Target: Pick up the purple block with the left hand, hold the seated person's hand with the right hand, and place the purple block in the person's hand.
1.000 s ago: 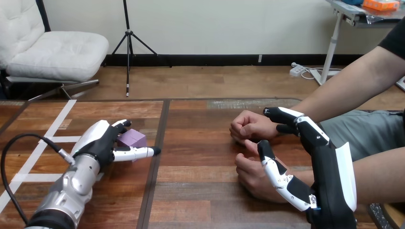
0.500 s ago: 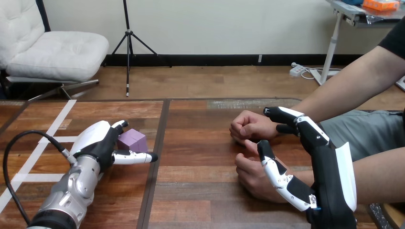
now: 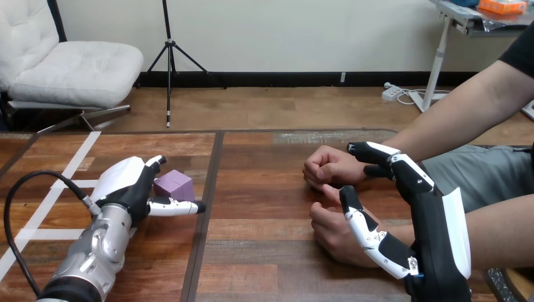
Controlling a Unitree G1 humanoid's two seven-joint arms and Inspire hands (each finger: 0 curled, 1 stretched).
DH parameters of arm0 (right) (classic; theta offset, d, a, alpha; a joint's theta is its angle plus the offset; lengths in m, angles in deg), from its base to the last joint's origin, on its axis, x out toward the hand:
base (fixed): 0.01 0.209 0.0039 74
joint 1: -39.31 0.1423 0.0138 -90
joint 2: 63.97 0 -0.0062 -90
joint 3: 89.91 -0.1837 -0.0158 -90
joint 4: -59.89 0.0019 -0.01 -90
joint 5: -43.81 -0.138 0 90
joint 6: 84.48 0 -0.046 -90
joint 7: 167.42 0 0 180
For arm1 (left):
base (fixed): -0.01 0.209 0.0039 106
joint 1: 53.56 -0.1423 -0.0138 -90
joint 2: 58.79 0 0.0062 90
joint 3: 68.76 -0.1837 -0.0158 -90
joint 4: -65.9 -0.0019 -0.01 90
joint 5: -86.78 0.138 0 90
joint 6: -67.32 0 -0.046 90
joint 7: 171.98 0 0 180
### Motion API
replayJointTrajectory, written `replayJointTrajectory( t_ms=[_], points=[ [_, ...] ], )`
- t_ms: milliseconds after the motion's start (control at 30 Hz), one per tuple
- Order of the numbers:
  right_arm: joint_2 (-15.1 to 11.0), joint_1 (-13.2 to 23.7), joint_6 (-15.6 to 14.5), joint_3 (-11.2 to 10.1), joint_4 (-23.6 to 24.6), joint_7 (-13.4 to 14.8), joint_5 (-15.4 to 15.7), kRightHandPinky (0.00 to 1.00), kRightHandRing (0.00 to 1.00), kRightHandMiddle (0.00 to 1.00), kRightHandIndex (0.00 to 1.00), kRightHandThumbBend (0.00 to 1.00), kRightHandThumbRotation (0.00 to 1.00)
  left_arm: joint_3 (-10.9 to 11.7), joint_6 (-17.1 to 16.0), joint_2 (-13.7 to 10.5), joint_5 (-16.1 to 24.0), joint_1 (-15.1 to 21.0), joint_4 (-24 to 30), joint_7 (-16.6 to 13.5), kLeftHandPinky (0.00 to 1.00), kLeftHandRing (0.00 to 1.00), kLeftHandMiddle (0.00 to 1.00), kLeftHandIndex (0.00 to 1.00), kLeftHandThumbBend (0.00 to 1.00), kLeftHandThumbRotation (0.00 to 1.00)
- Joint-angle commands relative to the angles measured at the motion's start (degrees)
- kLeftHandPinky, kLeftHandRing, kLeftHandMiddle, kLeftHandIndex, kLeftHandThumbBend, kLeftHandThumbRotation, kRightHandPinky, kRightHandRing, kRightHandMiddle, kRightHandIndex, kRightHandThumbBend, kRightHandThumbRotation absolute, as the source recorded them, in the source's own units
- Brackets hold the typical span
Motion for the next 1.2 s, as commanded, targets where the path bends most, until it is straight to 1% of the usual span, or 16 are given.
replayJointTrajectory(
  t_ms=[0,200,300,333,367,533,567,600,667,700,833,1033,1167],
  points=[
    [0.07,2.83,0.23,-0.33,1.48,0.03,-0.49,0.70,0.75,0.75,0.70,0.37,0.21,-1.37,-0.10,-0.80,1.52,3.40,1.58,-2.56,0.80,0.85,0.88,0.92,0.92,0.49],
    [-0.17,3.12,0.77,-0.40,1.05,0.36,-0.25,0.70,0.75,0.75,0.71,0.37,0.21,-1.80,0.09,-0.64,1.90,3.45,1.27,-4.43,0.78,0.83,0.86,0.90,0.91,0.50],
    [-0.24,3.21,0.73,-0.43,1.03,0.39,-0.20,0.71,0.75,0.75,0.71,0.36,0.22,-1.64,-0.39,-0.43,1.95,3.30,1.05,-6.44,0.76,0.81,0.84,0.88,0.88,0.48],
    [-0.18,3.23,0.65,-0.43,1.04,0.42,-0.24,0.71,0.75,0.75,0.71,0.36,0.22,-1.51,-0.60,-0.25,1.94,3.20,0.94,-7.64,0.76,0.81,0.84,0.88,0.88,0.48],
    [-0.13,3.24,0.59,-0.42,1.05,0.44,-0.27,0.71,0.75,0.75,0.71,0.37,0.22,-1.44,-0.72,-0.14,1.93,3.14,0.85,-8.41,0.74,0.79,0.82,0.85,0.87,0.45],
    [-0.06,3.33,0.42,-0.40,1.10,0.41,-0.37,0.71,0.75,0.74,0.71,0.37,0.22,-1.15,-1.25,0.46,1.61,2.99,0.17,-11.48,0.71,0.76,0.79,0.82,0.82,0.40],
    [-0.01,3.22,0.42,-0.37,1.13,0.42,-0.41,0.71,0.75,0.74,0.71,0.37,0.21,-0.87,-1.90,0.95,1.22,2.90,-0.62,-13.36,0.68,0.74,0.77,0.79,0.76,0.34],
    [0.02,3.13,0.41,-0.35,1.16,0.43,-0.43,0.71,0.75,0.74,0.71,0.37,0.21,-0.65,-2.37,1.31,0.94,2.84,-1.19,-14.72,0.66,0.73,0.76,0.78,0.74,0.32],
    [0.03,3.04,0.48,-0.35,1.14,0.45,-0.46,0.71,0.75,0.74,0.71,0.37,0.21,-0.52,-2.97,1.68,0.70,2.80,-1.94,-16.17,0.64,0.71,0.74,0.77,0.72,0.28],
    [0.04,3.05,0.52,-0.34,1.11,0.47,-0.44,0.71,0.75,0.74,0.71,0.37,0.21,-0.59,-3.10,1.70,0.71,2.84,-2.16,-16.35,0.63,0.69,0.73,0.76,0.70,0.25],
    [0.08,3.02,0.58,-0.37,1.14,0.64,-0.22,0.71,0.75,0.74,0.71,0.37,0.21,-0.93,-3.35,1.82,0.66,3.10,-3.06,-16.82,0.61,0.68,0.71,0.75,0.68,0.22],
    [0.16,2.94,0.69,-0.35,1.16,0.83,-0.11,0.71,0.75,0.74,0.71,0.37,0.21,-1.29,-3.63,2.00,0.86,3.40,-4.24,-17.44,0.59,0.66,0.70,0.74,0.67,0.21],
    [0.04,3.00,0.91,-0.45,1.08,1.11,0.26,0.70,0.75,0.74,0.71,0.37,0.21,-1.24,-3.51,2.16,0.72,3.55,-4.78,-17.17,0.59,0.66,0.70,0.74,0.66,0.21]
  ],
)
